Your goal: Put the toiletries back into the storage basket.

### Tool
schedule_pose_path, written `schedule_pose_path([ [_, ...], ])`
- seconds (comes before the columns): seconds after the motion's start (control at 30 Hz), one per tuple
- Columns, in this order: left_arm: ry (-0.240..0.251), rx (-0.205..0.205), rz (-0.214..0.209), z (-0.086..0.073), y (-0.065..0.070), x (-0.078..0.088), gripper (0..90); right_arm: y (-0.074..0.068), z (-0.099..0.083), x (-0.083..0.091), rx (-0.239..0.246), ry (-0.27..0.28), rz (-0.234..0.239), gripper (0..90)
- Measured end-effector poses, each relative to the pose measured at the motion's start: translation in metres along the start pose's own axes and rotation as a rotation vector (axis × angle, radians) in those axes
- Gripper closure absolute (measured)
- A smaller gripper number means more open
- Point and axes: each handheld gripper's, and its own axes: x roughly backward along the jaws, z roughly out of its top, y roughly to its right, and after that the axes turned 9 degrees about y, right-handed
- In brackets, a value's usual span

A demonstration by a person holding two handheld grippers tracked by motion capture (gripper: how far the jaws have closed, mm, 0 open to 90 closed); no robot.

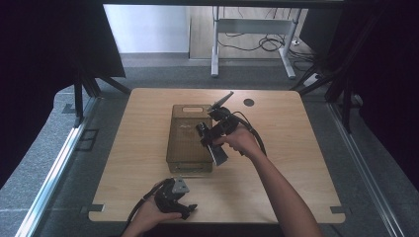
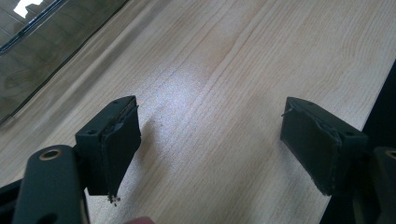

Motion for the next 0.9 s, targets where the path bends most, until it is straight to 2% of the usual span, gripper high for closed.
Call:
schedule_pose_path([
  [0.27,0.003,0.000,-0.001,0.000,0.000,0.001,20.3,-0.002,0.010,-0.008,-0.029,-0.009,0.003,46.4],
  [0.6,0.008,0.003,0.001,0.001,0.000,0.002,20.3,-0.005,0.019,-0.016,-0.042,-0.013,-0.005,46.4],
  [0.7,0.007,0.000,0.000,0.001,0.000,0.002,20.3,-0.005,0.022,-0.021,-0.053,-0.022,-0.025,46.3],
  [0.9,0.007,0.000,0.000,0.000,-0.001,0.002,20.3,-0.006,0.027,-0.029,-0.059,-0.021,-0.027,46.3],
])
